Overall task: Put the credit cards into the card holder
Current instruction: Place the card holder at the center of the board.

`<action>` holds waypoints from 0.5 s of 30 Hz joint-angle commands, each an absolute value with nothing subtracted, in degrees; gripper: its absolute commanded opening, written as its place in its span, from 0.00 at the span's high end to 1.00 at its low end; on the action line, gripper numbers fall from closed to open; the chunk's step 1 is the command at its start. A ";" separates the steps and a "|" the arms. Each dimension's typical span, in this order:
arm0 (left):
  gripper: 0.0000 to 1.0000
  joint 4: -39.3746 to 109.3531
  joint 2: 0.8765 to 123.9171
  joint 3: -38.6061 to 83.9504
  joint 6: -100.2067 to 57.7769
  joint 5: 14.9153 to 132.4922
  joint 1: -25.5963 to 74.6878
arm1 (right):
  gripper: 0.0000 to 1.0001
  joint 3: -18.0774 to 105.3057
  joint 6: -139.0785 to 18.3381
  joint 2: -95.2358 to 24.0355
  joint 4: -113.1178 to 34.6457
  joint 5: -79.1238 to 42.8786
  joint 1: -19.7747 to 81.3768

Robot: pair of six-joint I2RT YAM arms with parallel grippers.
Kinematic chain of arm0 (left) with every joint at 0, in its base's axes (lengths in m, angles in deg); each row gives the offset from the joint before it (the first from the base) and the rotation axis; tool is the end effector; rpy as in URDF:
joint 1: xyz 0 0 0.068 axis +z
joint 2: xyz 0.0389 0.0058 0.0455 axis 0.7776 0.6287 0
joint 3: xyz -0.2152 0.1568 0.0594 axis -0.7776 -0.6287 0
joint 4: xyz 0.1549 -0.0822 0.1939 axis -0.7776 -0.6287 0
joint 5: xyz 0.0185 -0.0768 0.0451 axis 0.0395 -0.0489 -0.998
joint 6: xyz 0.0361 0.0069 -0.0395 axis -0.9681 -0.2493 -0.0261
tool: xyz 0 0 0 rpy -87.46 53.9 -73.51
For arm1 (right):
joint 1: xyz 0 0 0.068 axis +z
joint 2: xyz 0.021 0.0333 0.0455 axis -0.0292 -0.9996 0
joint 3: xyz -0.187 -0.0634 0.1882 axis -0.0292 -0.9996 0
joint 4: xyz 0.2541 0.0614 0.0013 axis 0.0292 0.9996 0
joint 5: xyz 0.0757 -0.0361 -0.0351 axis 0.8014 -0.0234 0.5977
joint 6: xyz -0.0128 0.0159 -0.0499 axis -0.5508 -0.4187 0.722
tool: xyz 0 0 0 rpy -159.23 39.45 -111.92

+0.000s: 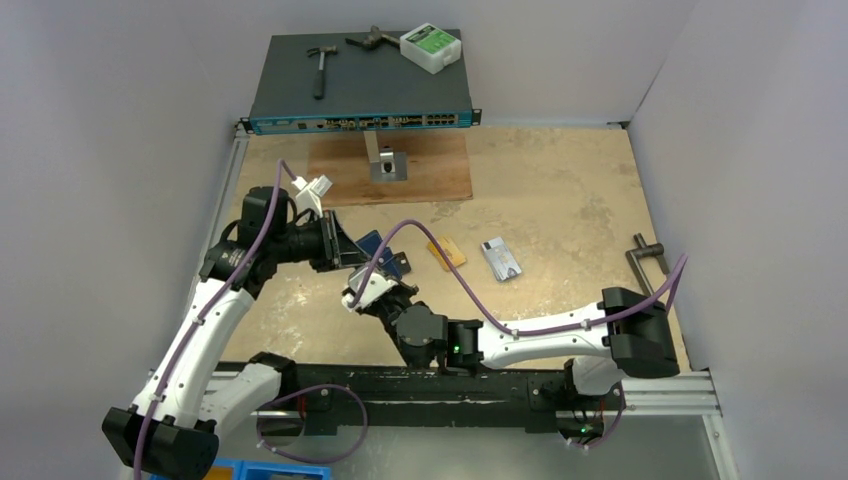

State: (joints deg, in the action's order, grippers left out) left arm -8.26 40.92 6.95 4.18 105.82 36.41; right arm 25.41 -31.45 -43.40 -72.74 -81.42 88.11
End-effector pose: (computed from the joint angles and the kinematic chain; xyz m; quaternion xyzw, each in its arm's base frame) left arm 0.1738 -0.0692 0.3344 -0.0171 0.8587 -0.4571 0.2309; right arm 0.0511 0.3467 0.3032 -0.3060 0.6318 0.0612 0.7095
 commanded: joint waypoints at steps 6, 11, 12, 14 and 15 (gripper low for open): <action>1.00 -5.41 40.00 7.21 6.11 108.76 36.98 | 1.00 21.48 -23.92 -39.58 -90.64 -85.38 87.88; 1.00 -5.24 39.74 7.19 6.12 109.19 36.98 | 1.00 20.12 -23.56 -37.85 -92.47 -85.69 86.75; 1.00 -5.28 39.61 7.12 6.16 109.25 36.98 | 1.00 19.89 -23.90 -37.36 -92.48 -85.59 86.49; 1.00 -5.31 39.47 7.02 6.22 109.29 37.05 | 1.00 19.80 -25.04 -36.13 -90.69 -84.51 86.06; 1.00 -5.26 39.46 7.18 6.23 109.39 37.14 | 1.00 19.60 -26.19 -35.47 -88.48 -84.52 86.05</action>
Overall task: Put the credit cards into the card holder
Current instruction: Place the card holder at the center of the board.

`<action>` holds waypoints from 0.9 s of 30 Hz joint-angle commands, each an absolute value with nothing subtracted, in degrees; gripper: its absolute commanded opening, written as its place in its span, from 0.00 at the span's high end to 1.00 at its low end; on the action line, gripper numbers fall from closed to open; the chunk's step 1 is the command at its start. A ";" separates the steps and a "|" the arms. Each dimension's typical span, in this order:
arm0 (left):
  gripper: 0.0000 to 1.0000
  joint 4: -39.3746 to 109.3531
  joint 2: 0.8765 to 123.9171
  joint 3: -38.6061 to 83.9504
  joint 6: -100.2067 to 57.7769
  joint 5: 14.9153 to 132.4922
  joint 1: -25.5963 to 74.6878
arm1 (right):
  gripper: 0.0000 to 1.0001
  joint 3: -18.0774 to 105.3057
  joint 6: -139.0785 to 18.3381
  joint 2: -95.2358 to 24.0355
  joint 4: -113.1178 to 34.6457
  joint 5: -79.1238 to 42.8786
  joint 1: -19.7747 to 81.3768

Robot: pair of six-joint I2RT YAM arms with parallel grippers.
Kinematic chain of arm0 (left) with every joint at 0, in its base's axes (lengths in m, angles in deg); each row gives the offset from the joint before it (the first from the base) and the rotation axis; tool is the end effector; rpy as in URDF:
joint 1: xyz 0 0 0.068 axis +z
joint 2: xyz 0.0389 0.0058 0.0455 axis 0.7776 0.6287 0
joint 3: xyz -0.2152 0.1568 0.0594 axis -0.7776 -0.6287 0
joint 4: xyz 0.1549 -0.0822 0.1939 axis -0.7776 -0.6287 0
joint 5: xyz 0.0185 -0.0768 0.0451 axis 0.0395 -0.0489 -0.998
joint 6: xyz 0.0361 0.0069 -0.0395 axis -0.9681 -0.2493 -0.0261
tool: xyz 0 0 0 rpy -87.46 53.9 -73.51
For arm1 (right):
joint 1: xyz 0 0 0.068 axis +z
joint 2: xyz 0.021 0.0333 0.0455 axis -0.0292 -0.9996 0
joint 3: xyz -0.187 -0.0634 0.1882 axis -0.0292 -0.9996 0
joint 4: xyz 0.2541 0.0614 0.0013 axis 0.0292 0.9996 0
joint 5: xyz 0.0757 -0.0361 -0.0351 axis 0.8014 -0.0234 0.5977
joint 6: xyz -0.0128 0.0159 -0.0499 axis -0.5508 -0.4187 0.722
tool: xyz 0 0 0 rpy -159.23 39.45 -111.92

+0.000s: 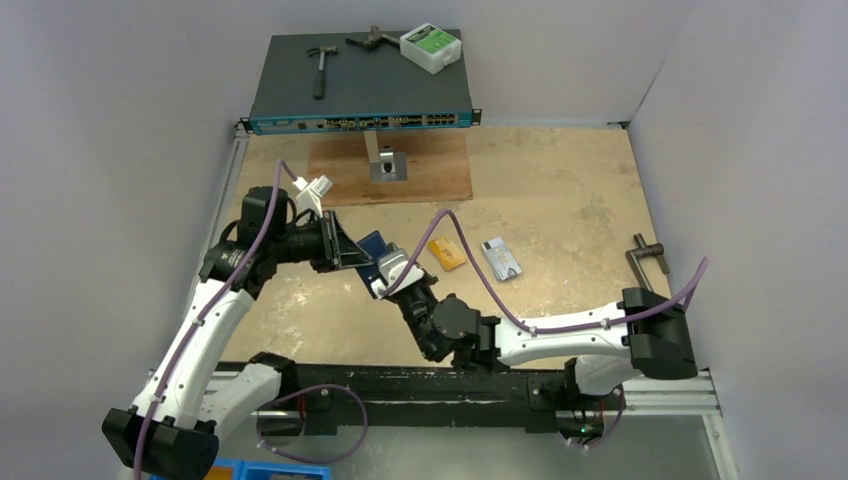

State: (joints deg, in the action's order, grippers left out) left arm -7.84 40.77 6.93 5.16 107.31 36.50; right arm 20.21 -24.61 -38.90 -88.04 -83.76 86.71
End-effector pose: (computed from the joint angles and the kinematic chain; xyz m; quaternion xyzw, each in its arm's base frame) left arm 0.1732 -0.0695 0.3357 -0.0172 0.8540 -0.4690 0.2246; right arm 0.0580 0.3189 0.3224 -0.2301 0.6113 0.0712 0.7538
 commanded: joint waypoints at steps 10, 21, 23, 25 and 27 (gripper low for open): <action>1.00 -4.54 39.56 7.85 6.23 110.44 37.85 | 0.30 8.47 -28.13 -25.72 -84.72 -66.34 86.05; 1.00 -4.28 39.64 8.34 6.89 111.35 37.86 | 0.31 12.13 -20.91 -31.50 -85.62 -67.84 86.05; 1.00 -4.05 39.53 8.19 7.02 111.69 37.88 | 0.32 12.69 -19.76 -32.69 -86.37 -68.39 86.03; 1.00 -4.04 39.30 8.06 7.23 111.84 37.86 | 0.32 13.24 -18.22 -33.73 -87.83 -68.62 86.07; 1.00 -3.90 39.29 7.90 7.43 112.08 37.86 | 0.33 13.73 -16.47 -34.99 -89.24 -69.01 86.05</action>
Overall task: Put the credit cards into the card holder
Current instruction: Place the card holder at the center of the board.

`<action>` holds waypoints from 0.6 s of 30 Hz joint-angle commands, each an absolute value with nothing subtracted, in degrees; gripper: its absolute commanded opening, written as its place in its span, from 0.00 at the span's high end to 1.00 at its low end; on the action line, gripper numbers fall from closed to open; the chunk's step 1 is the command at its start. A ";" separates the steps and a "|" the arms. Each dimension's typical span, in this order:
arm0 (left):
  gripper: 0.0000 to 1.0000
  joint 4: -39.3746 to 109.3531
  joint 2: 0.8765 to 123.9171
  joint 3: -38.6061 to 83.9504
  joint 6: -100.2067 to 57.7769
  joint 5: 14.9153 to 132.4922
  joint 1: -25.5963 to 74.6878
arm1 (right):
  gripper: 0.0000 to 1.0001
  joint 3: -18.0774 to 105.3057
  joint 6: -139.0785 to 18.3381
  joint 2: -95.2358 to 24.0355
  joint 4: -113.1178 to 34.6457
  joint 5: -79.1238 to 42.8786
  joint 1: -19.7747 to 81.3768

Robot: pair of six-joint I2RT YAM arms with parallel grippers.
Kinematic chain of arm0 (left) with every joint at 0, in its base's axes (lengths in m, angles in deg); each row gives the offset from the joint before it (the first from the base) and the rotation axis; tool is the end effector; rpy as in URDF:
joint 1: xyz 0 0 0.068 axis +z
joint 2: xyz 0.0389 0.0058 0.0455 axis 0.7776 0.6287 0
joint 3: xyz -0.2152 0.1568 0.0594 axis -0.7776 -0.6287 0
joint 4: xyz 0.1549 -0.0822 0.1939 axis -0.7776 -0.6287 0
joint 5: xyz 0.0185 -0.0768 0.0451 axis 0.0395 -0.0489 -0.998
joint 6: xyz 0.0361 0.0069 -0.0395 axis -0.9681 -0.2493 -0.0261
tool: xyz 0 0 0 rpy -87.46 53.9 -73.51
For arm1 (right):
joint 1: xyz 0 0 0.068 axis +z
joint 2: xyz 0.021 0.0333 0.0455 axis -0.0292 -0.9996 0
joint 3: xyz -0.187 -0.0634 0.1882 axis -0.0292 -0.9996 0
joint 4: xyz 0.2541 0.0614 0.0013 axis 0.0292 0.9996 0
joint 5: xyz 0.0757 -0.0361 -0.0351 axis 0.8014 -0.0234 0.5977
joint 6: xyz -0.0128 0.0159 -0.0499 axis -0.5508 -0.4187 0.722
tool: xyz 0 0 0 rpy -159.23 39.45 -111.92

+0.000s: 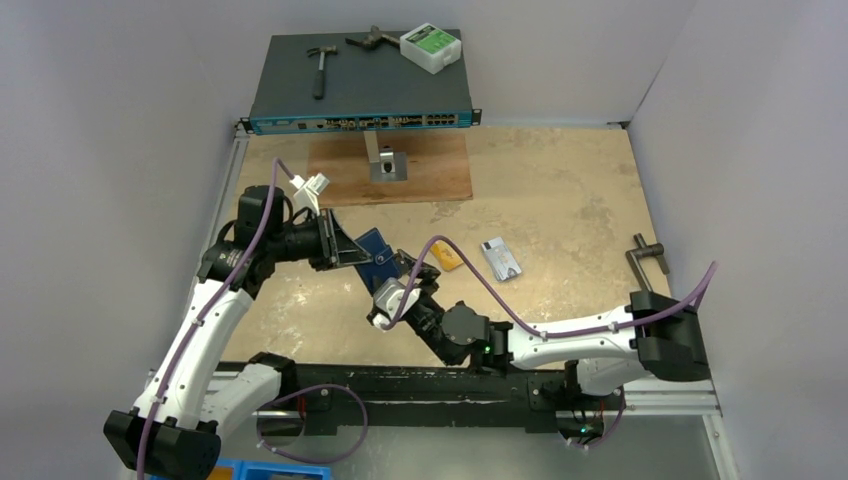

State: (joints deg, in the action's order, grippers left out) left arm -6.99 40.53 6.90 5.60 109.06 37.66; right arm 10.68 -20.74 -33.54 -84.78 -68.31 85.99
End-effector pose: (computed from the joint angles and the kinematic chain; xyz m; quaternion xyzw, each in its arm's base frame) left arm 0.1738 -0.0666 0.3378 -0.0181 0.8471 -0.4800 0.2274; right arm 0.0539 0.2979 0.2910 -0.3749 0.5515 0.0939 0.7392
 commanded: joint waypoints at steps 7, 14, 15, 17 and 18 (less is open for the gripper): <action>1.00 -3.63 39.38 8.13 8.16 112.89 37.86 | 0.40 14.91 -8.01 -41.33 -98.22 -73.57 85.94; 1.00 -3.37 39.07 7.90 8.67 113.50 37.86 | 0.47 14.47 3.50 -48.68 -112.77 -79.37 85.87; 1.00 -3.33 38.96 7.90 8.77 113.62 37.86 | 0.47 14.09 2.92 -48.51 -112.52 -79.71 85.87; 1.00 -3.17 38.81 7.94 8.85 113.82 37.86 | 0.48 13.61 -0.10 -47.65 -109.50 -79.95 85.78; 1.00 -3.11 38.76 7.87 8.99 113.94 37.86 | 0.49 13.52 -1.93 -47.16 -107.60 -79.99 85.71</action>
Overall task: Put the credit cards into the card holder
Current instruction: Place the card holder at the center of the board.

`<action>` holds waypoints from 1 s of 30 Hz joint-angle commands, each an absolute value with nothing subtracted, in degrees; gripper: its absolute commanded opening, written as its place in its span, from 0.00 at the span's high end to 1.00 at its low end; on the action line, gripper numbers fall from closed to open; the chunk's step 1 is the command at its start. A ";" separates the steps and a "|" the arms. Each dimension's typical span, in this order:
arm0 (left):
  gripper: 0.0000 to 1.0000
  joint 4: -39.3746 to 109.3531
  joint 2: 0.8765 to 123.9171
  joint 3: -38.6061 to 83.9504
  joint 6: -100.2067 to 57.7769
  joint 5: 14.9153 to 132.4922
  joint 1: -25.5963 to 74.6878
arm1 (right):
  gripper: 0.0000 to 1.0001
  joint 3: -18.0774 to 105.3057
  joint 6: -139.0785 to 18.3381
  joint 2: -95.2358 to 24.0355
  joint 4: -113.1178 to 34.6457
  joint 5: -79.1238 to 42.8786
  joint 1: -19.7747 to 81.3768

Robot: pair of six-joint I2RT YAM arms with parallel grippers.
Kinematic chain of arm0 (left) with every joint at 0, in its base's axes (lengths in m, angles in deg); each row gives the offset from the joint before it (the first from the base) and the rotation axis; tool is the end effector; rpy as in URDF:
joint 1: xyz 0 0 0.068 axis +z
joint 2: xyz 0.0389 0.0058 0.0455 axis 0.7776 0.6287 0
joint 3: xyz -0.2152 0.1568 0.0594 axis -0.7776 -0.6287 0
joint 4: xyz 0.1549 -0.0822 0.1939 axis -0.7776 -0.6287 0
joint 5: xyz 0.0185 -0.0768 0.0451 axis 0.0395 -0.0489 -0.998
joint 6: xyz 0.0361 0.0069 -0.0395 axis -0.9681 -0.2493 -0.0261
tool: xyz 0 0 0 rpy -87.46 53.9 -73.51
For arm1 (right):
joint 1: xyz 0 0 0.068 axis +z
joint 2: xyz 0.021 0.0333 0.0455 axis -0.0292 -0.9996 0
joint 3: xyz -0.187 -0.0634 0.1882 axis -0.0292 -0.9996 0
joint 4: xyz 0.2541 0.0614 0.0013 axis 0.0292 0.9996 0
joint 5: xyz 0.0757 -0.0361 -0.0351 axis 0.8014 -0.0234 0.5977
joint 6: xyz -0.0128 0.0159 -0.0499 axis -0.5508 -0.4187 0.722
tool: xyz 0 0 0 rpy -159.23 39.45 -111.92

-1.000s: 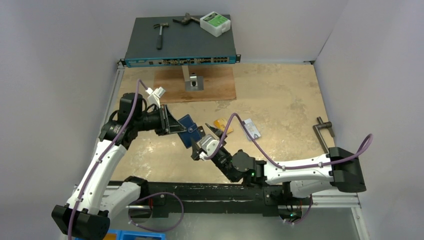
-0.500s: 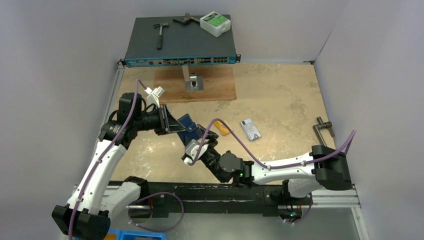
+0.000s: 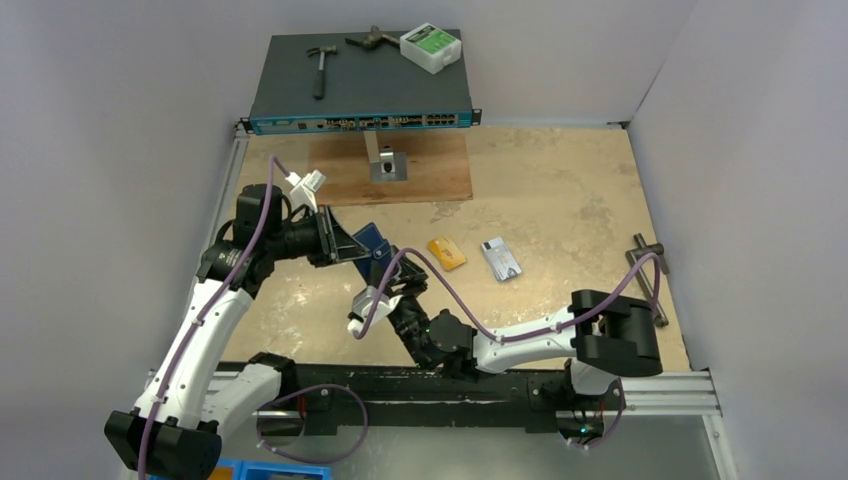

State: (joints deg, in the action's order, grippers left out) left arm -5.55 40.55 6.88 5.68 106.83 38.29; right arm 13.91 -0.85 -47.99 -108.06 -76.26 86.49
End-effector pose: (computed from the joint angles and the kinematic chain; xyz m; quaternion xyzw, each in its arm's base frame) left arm 0.1770 -0.0642 0.3391 -0.0278 0.8471 -0.4683 0.2496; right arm 0.0577 0.3322 0.2709 -0.3523 0.5133 -0.0273 0.7821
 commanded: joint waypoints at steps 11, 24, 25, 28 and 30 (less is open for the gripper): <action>1.00 -2.57 37.99 7.55 9.74 114.40 37.86 | 1.00 15.21 -11.07 -44.34 -99.45 -79.82 84.56; 1.00 -2.84 38.02 8.38 9.31 113.96 38.04 | 1.00 12.93 -14.31 -40.64 -99.22 -79.15 83.68; 1.00 -2.80 37.92 8.34 9.26 113.96 38.08 | 1.00 12.96 -14.72 -40.16 -99.25 -79.01 83.41; 1.00 -2.89 37.98 8.47 9.21 113.96 38.14 | 1.00 12.66 -17.08 -38.55 -98.65 -78.48 82.09; 1.00 -2.91 37.98 8.51 9.20 114.04 38.21 | 1.00 12.62 -20.24 -37.10 -96.51 -77.60 80.99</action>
State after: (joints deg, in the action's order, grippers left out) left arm -3.76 39.02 6.86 8.20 111.22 38.27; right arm 12.75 -14.49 -40.67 -97.06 -78.60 82.86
